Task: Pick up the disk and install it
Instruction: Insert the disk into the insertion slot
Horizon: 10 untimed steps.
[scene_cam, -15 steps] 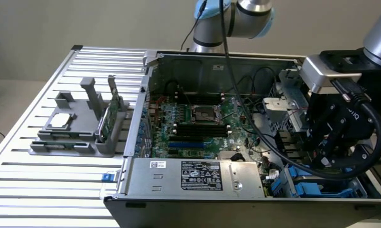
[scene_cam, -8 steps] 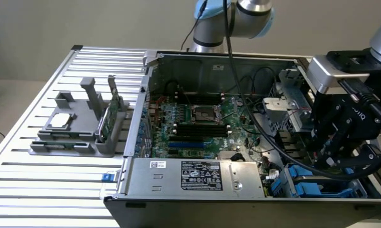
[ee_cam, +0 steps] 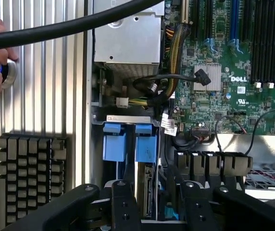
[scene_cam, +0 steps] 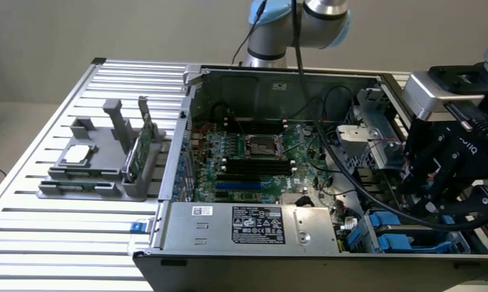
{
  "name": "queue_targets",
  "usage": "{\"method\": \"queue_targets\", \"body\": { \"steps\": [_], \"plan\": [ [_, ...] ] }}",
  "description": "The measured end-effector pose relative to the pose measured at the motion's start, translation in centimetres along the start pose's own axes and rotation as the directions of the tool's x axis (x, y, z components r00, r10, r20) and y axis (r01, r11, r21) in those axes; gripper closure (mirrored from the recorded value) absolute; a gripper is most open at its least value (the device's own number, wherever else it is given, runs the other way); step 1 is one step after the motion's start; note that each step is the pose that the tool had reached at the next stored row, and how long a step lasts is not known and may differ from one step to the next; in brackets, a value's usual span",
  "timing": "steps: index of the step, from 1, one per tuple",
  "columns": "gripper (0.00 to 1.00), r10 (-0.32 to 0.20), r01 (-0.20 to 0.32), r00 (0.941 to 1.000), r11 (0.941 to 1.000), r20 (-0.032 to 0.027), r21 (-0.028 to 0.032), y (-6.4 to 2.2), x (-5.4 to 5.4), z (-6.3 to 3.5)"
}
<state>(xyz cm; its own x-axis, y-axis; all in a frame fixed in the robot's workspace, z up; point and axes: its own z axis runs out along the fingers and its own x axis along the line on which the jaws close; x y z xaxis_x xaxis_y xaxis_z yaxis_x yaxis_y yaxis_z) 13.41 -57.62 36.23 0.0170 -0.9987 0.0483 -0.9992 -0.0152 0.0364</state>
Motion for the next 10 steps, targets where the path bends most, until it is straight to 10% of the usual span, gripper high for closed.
{"method": "queue_targets", "body": {
  "steps": [10],
  "plan": [
    [0.6, 0.0, 0.0, 1.0, 1.0, -0.0068, -0.0001, -0.73, -0.02, -0.02]
  ]
}}
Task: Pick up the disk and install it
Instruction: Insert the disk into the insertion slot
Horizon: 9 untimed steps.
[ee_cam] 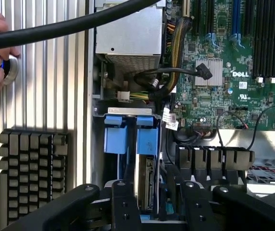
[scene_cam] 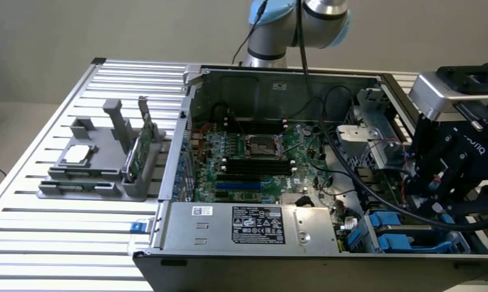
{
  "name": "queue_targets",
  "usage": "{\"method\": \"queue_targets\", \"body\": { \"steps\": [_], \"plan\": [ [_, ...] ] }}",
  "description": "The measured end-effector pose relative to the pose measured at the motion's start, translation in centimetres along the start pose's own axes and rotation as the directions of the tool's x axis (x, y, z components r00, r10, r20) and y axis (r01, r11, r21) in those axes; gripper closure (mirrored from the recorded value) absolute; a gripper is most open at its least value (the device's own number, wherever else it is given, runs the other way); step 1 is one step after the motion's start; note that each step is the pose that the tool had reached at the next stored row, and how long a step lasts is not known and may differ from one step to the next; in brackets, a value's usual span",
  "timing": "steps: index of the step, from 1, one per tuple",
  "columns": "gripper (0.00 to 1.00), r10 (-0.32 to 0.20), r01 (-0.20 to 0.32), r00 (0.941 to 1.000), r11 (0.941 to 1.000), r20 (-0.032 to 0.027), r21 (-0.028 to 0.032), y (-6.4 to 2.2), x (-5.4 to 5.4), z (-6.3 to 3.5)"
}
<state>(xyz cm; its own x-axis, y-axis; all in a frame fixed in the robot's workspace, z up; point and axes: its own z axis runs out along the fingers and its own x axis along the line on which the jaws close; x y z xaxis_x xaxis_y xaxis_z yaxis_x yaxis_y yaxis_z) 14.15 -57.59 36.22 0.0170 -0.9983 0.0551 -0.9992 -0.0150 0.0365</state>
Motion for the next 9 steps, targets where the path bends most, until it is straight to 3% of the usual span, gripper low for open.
{"method": "queue_targets", "body": {
  "steps": [9],
  "plan": [
    [0.6, 0.0, 0.0, 1.0, 1.0, -0.0004, -0.0003, -0.2, -0.01, 0.26]
  ]
}}
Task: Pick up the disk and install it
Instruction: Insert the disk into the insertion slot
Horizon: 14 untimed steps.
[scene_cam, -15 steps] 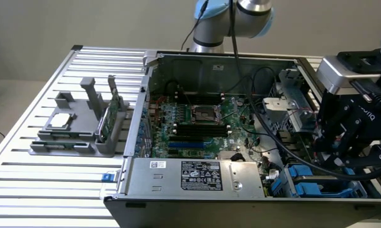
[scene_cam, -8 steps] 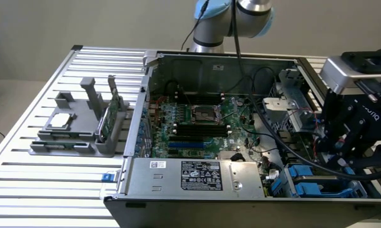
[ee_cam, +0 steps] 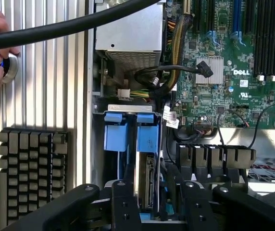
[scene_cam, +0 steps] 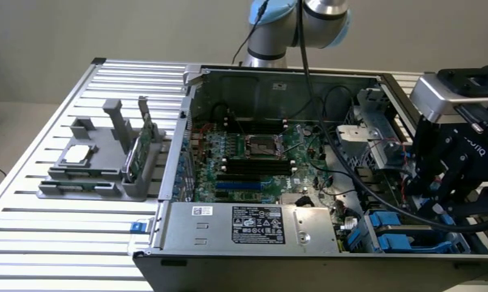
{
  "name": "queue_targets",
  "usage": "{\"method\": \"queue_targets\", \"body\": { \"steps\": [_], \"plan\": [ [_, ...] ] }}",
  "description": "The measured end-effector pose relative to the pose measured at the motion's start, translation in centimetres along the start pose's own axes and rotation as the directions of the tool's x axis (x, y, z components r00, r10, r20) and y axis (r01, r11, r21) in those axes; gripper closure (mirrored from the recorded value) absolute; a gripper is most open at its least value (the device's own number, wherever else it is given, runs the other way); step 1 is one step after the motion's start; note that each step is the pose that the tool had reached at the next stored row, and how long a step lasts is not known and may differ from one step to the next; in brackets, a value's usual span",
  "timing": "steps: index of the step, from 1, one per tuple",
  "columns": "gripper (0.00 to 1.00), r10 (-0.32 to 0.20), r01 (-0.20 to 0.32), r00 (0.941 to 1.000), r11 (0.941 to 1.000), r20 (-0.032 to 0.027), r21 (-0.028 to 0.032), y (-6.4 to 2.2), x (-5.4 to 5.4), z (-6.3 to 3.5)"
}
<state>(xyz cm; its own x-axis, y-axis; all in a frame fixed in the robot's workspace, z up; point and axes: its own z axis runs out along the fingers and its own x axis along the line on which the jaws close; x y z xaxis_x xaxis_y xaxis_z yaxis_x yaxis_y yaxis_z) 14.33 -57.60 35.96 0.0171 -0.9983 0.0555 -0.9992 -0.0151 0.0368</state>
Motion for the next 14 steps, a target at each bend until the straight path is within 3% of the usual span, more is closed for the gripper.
{"method": "queue_targets", "body": {
  "steps": [2, 5, 7, 14],
  "plan": [
    [0.62, 0.0, 0.0, 1.0, 1.0, 0.0001, 0.0, -0.01, 0.0, 0.12],
    [0.8, 0.0, 0.0, 1.0, 1.0, -0.0004, 0.0, -0.03, 0.0, 0.39],
    [0.86, 0.0, 0.0, 1.0, 1.0, -0.001, 0.0, -0.05, 0.0, 0.65],
    [0.89, 0.0, 0.0, 1.0, 1.0, -0.0077, -0.0001, -0.1, -0.1, 1.88]
  ]
}}
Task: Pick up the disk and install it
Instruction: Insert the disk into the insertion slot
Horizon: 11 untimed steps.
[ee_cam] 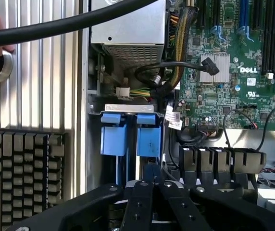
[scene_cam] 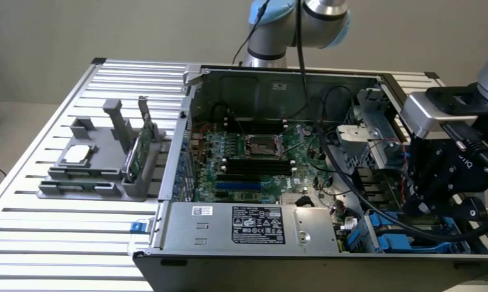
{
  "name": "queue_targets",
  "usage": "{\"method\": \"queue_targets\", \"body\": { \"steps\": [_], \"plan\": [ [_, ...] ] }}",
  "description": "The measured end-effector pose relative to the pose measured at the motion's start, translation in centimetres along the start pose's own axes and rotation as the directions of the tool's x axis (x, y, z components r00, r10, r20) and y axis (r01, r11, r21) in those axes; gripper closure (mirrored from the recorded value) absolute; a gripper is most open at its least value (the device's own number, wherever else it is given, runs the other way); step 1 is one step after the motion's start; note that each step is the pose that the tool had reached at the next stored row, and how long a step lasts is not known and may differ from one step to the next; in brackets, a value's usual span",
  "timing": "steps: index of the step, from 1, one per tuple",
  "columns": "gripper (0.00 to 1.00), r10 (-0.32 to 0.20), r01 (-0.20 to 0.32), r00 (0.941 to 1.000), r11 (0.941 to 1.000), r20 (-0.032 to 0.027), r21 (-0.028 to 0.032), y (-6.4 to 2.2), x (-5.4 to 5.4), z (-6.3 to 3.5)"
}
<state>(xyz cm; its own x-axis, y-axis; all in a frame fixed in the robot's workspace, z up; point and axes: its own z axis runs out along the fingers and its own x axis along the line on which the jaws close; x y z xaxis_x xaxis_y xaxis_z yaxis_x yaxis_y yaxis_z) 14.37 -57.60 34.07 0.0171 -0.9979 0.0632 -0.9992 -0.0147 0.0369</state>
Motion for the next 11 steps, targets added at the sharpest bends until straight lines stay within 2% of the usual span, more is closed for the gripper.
{"method": "queue_targets", "body": {
  "steps": [7, 11],
  "plan": [
    [0.89, 0.0, 0.0, 1.0, 1.0, -0.0098, -0.0002, -0.08, -0.1, 1.18],
    [0.89, 0.0, 0.0, 0.9999, 1.0, -0.0149, -0.0002, -0.18, -0.1, 1.22]
  ]
}}
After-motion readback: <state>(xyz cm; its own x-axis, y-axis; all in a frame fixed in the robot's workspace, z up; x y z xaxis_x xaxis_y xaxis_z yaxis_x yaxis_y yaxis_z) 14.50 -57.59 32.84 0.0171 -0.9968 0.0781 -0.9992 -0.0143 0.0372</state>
